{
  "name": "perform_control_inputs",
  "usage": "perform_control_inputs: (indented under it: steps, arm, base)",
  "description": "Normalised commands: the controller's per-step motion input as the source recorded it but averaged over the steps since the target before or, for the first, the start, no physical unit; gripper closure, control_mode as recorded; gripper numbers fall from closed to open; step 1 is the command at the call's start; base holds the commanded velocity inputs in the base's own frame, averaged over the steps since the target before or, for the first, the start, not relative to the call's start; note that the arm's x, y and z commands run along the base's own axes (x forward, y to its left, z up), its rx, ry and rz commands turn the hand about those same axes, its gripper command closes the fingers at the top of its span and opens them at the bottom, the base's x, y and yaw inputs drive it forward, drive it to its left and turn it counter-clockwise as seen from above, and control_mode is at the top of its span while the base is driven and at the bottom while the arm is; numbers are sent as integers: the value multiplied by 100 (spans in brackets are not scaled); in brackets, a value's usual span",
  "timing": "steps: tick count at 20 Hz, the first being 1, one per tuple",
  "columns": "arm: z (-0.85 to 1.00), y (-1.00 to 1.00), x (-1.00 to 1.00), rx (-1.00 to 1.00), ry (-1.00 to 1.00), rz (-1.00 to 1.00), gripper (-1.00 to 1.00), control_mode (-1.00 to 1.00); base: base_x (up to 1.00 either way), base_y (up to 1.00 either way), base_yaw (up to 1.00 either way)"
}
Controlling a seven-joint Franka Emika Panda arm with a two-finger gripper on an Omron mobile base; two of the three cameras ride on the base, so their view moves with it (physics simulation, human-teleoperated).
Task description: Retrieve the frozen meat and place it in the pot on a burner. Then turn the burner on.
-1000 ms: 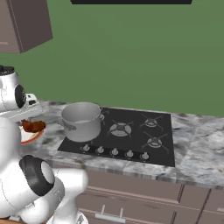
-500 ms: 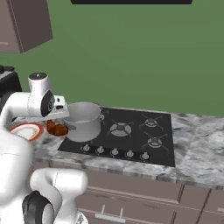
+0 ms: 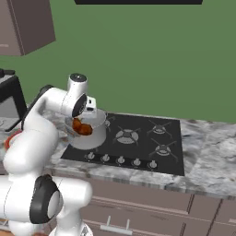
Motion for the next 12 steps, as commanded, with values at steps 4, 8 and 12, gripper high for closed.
perform_control_inputs:
  steps: [4,8,12]
  arm:
    - [42,-6,61,-9,19,0,100,-100]
    - [7,0,48,-16,17,0,100,-100]
    - [-19,4,61,-18,10,0,100,-100]
  base:
    - [0,0,0]
    - [0,0,0]
    - [0,0,0]
